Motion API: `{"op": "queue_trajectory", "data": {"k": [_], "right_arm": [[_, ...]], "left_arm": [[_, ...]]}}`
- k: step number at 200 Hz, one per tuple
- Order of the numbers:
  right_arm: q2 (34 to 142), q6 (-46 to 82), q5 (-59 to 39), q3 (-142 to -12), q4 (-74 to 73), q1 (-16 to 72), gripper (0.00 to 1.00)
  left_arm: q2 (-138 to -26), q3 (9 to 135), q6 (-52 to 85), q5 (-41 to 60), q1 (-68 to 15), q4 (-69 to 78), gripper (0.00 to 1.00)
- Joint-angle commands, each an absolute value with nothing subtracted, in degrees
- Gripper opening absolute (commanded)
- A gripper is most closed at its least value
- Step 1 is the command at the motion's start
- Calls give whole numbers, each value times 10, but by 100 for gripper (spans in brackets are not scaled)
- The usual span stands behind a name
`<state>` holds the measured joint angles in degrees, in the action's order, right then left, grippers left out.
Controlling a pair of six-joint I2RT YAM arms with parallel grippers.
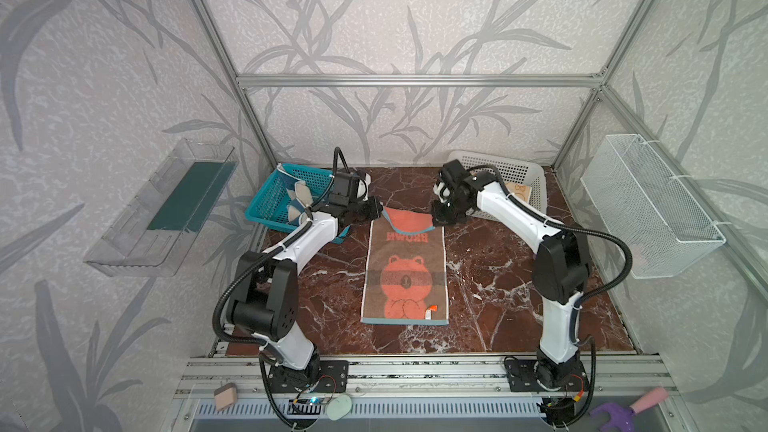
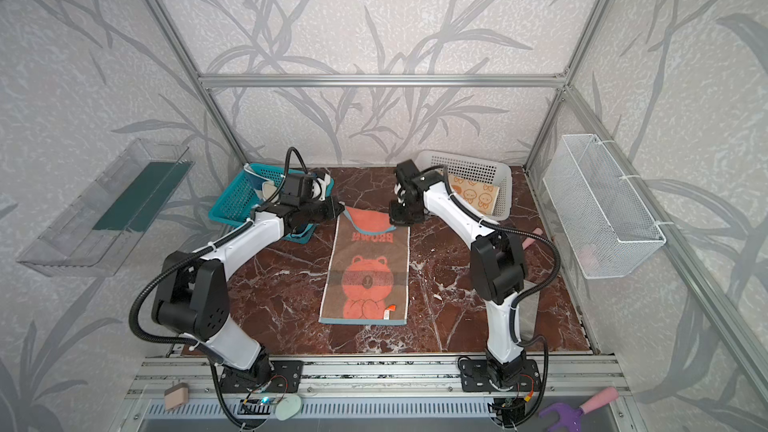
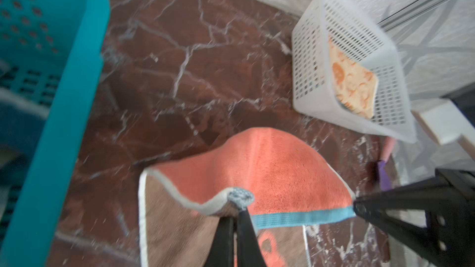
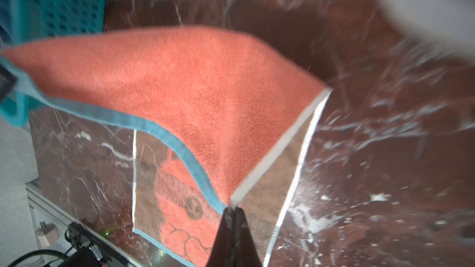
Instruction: Fold and stack the towels
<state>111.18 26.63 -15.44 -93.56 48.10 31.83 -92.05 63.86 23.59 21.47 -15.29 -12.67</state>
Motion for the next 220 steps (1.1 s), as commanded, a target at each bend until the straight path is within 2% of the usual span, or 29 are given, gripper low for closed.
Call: {"op": "queue_trajectory", "data": {"k": [1,35,91,115,165,190,220], "right_arm": [[1060,345,-163,-785,338,351,0],[1070,375,-174,-676,278,382,0],[1116,256,-121,-726,330,320,0],[1133,207,-111,-795,383,301,0],[1107,177,-127,-910,451,275,0],[1063,174,-139,-914,467,257,0],[1017,168,-171,-867,483,232,0]], "left_arm": [[-884,576,215,165,-168,-187,0],[-861,476,244,134,-215,-170,0],[-881,393,335,101,-256,-84,0],[-899,415,337,101,-253,-66,0],[-905,570,289,109,-234,-142,0],[-870,612,272,108,-235,-193,0],[-824,565,289,82,-264,-212,0]]}}
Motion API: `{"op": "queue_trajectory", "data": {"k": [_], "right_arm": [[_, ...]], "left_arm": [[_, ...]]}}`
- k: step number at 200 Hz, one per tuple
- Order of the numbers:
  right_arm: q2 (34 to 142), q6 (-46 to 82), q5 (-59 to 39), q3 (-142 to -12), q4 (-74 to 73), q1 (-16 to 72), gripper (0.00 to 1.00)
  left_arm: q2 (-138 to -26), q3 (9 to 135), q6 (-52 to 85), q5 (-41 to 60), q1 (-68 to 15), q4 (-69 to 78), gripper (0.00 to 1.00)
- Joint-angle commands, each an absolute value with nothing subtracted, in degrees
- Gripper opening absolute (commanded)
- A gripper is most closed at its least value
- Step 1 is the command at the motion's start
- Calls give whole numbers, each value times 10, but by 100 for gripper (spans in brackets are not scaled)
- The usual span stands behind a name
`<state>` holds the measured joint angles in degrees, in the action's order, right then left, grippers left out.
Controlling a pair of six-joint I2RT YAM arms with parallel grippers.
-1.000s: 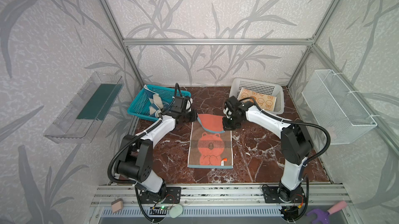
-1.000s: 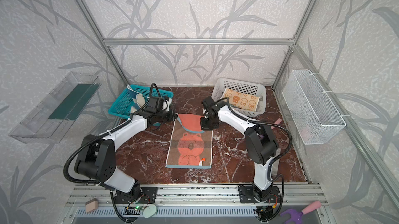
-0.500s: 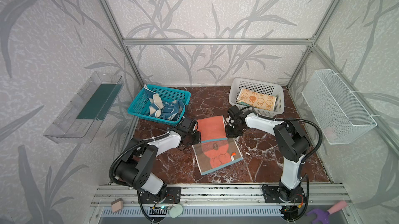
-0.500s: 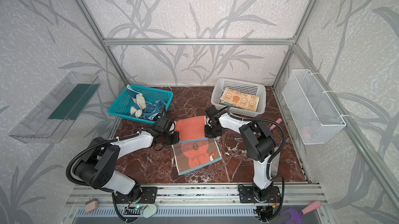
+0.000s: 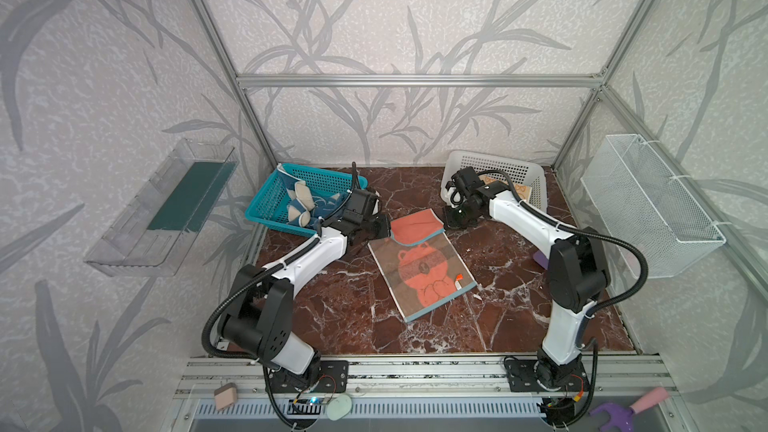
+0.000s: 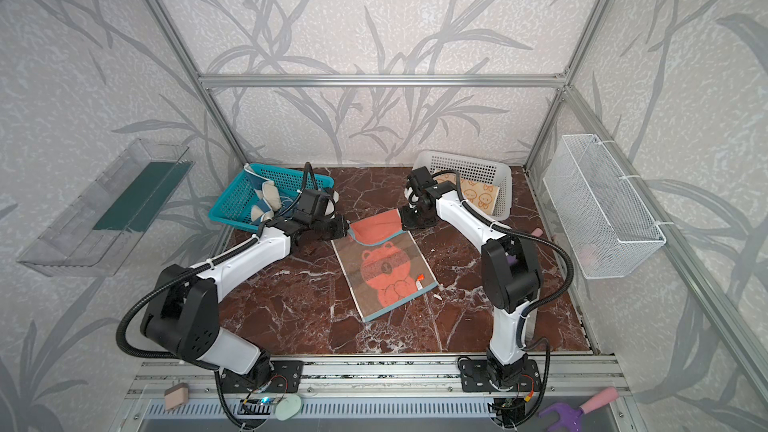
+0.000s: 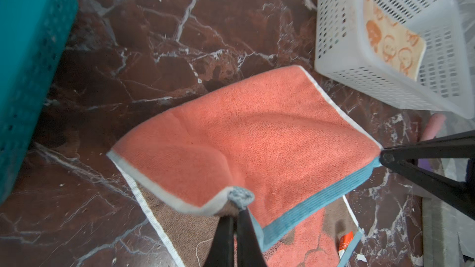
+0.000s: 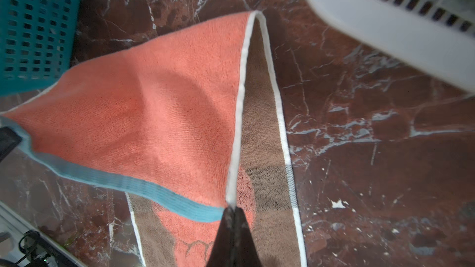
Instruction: Fold and stack the towels
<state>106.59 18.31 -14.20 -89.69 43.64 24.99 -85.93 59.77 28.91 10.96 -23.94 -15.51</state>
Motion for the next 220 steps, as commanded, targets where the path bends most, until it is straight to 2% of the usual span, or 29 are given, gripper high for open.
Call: {"op": "queue_trajectory", "data": {"k": [1,40,78,107,147,177,220], "right_arm": [[1016,167,-171,-865,484,232,0],[995,161,-182,-739,459,230,0],[1023,168,-198,-657,414,230,0],[1018,189,-199,-611,374,231,0],[1005,230,-203,-585,331,237,0],[987,242,-198,-625,342,236,0],[936,217,-185,-722,440,234,0]], "left_arm": [[-823,563,291,82,-266,-212,0],[-813,429,387,71,-337,-138,0],[-872,364,440,100,-362,-49,0],[-910,383,421,101,-351,-58,0],[-941,446,349,118,-292,-107,0],[-938,520,285,120,-255,-185,0],[-861,585,244,113,-263,-286,0]]}}
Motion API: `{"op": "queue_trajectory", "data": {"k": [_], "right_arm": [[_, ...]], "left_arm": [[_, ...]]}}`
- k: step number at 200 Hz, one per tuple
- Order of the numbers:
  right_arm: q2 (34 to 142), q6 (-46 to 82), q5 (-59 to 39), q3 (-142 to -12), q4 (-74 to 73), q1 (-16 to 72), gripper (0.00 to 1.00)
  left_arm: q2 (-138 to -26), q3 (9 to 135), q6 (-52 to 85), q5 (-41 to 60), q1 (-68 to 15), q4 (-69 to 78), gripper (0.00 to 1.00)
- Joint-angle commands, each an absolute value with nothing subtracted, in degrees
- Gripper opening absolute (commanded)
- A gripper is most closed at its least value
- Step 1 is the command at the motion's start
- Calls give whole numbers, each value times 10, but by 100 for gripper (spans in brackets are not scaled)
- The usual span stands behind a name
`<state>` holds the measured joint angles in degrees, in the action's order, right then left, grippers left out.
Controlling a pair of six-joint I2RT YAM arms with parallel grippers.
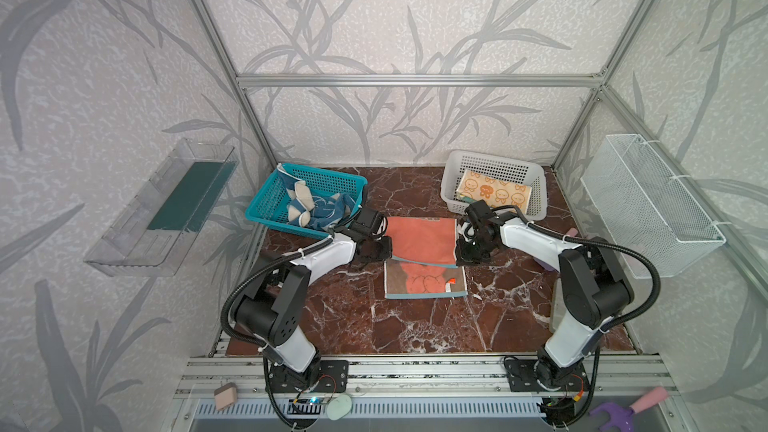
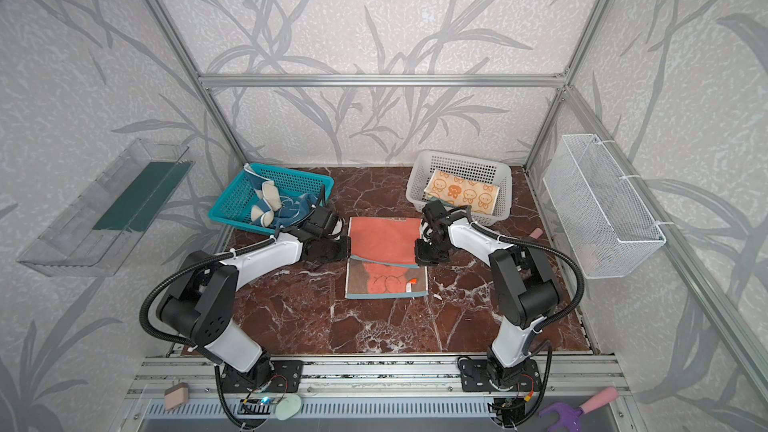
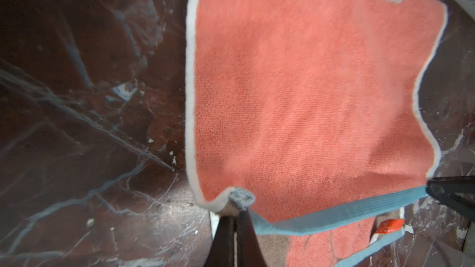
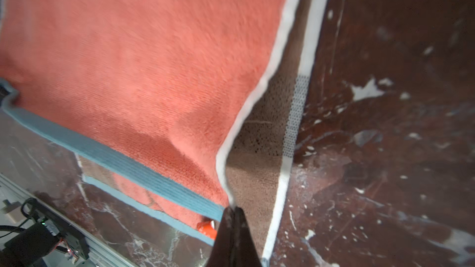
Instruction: Fold and stack the towels
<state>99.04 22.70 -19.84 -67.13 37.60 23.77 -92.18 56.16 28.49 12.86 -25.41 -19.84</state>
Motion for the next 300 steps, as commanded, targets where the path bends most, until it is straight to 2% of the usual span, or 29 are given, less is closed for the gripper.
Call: {"op": "queue_trajectory", "data": {"k": [1,33,61,102,144,226,257,300], "right_arm": [[934,217,-184,-723,442,234,0],[878,221,-170,-722,479,233,0],[838,264,-195,-593,408,235,0],[867,297,-217,-472,312,244,0],[864,276,-195,-496,344,244,0],[797,264,-186,-503,411,244,0],[790,268,-185,-467,382,244,0],[867,266,-209,-423,323,245,0]], "left_arm": [[-859,586,245,112,-263,-288,0],[-806,541,257,59,-318,-304,0],[-806,450,320,72,-350,-236,0],[-839,375,360,84,-358,-162,0],[-828,395,346,84,-353,-187,0],[-689,398,328,39,-354,-301,0],[-665,341,339,62,-356,-256,0],[-707,295,382,103,-365,-188,0]]}}
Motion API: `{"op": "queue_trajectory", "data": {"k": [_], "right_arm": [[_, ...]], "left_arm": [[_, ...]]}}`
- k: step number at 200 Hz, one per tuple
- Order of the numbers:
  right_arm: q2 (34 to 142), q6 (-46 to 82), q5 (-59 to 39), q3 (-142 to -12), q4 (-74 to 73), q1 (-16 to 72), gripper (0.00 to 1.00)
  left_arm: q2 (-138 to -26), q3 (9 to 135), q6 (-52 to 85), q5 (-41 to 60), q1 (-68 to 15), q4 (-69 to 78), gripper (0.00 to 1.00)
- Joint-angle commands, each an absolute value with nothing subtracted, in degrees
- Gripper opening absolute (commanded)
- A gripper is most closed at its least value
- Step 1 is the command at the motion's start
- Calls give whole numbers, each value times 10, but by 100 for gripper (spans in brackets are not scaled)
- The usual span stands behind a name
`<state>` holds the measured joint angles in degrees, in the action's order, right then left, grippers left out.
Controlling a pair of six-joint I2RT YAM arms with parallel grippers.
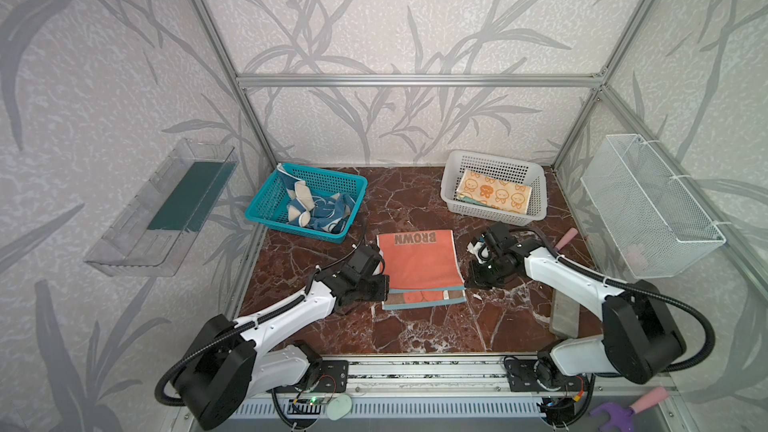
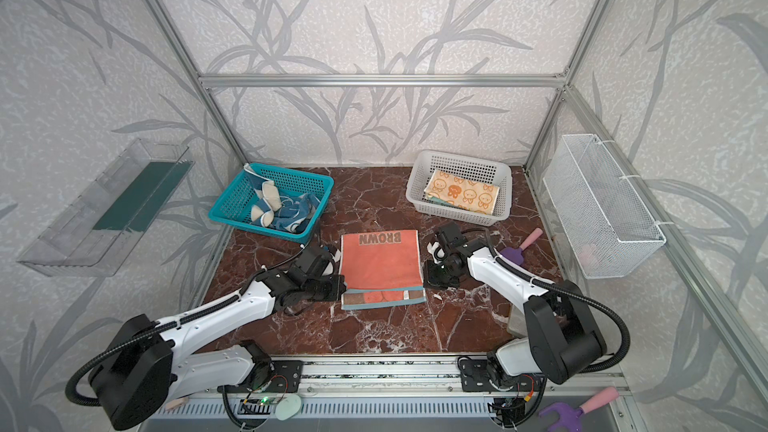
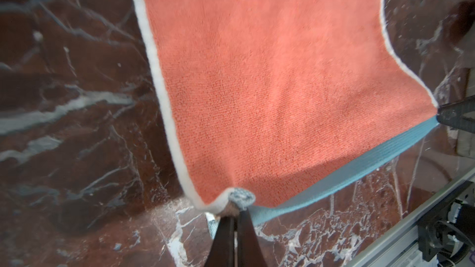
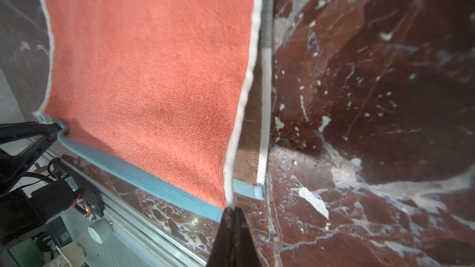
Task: Fold and stack the towels
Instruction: 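Smooth the folded brown towel flat with both grippers at its near edge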
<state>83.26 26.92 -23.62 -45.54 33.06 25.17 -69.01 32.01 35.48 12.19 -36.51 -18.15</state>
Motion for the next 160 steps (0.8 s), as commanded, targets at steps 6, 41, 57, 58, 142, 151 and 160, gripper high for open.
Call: {"op": "queue_trajectory", "data": {"k": [6,41,57,58,142,151,160], "right_arm": [[874,268,-210,-415,310,245,0],[917,266,-212,-402,270,245,0],[932,260,-205,-414,270,245,0],[933,260,-205,-415,270,245,0],[879,243,-185,-514,369,245,0],[864,241,-183,-520,382,245,0],[852,240,-182,-520,388,245,0]], "left_arm": [[-712,290,387,106,-366,-179,0],[-774,260,403,122,-366,-109,0],[-817,259,406,119,-363,-93,0],[-818,260,406,119,-363,-93,0],[-814,415,301,84,-302,-269,0],[-796,425,296,77,-301,-294,0],[-779,428,293,76,-301,-307,0]]}}
